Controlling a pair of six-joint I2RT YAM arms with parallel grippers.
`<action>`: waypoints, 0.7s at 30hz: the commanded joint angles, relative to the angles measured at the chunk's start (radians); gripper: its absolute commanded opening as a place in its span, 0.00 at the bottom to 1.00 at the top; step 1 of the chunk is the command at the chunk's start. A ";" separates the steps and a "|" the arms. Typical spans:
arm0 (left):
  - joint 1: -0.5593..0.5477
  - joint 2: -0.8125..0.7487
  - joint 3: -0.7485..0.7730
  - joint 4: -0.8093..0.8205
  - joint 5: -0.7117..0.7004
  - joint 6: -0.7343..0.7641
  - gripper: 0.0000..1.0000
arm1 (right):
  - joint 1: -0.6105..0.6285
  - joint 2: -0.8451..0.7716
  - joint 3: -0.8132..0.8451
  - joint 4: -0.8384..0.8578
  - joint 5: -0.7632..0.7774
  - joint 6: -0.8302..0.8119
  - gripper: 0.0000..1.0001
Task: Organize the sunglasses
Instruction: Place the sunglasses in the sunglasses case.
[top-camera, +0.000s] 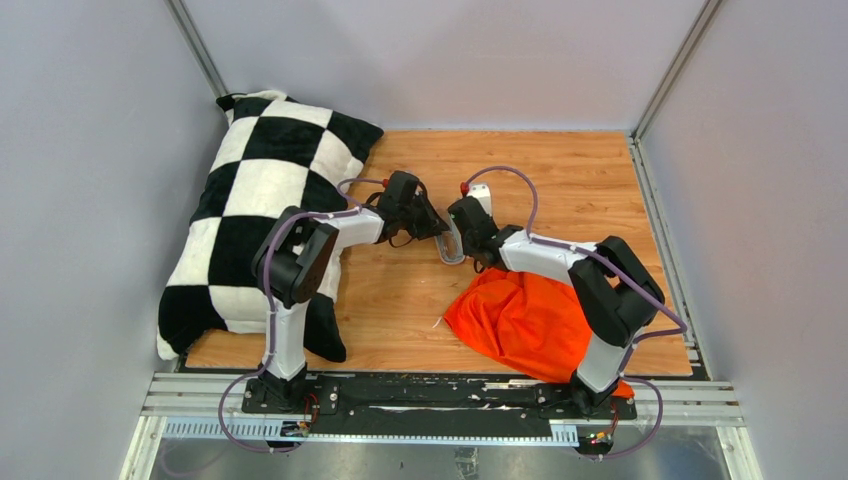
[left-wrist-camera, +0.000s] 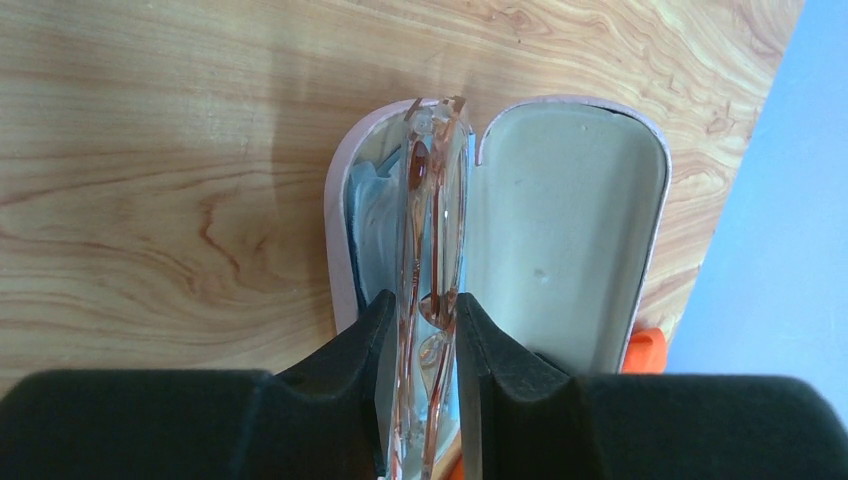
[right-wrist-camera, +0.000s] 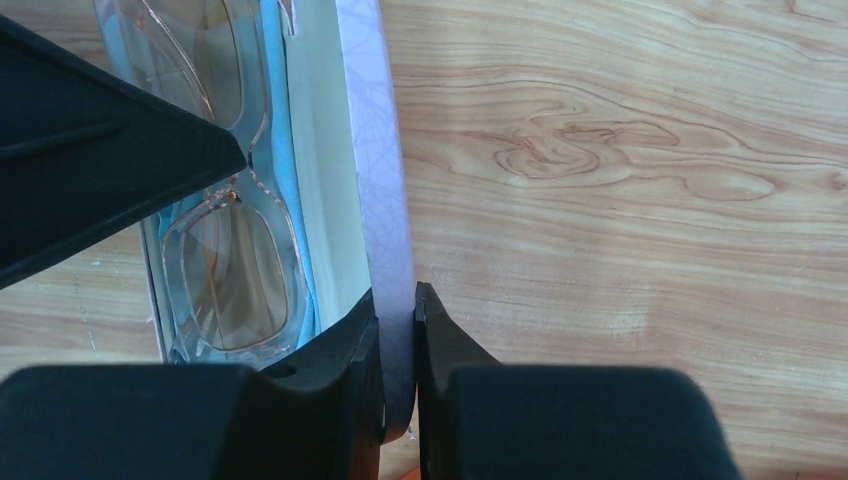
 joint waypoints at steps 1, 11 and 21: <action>0.000 0.040 0.020 -0.018 -0.003 -0.017 0.28 | -0.004 0.018 0.037 -0.005 0.012 0.015 0.00; -0.004 -0.005 0.063 -0.195 -0.094 0.050 0.55 | -0.004 0.015 0.042 -0.005 0.013 0.011 0.00; -0.010 -0.087 0.023 -0.213 -0.114 0.056 0.57 | -0.004 0.012 0.034 -0.006 0.018 0.013 0.00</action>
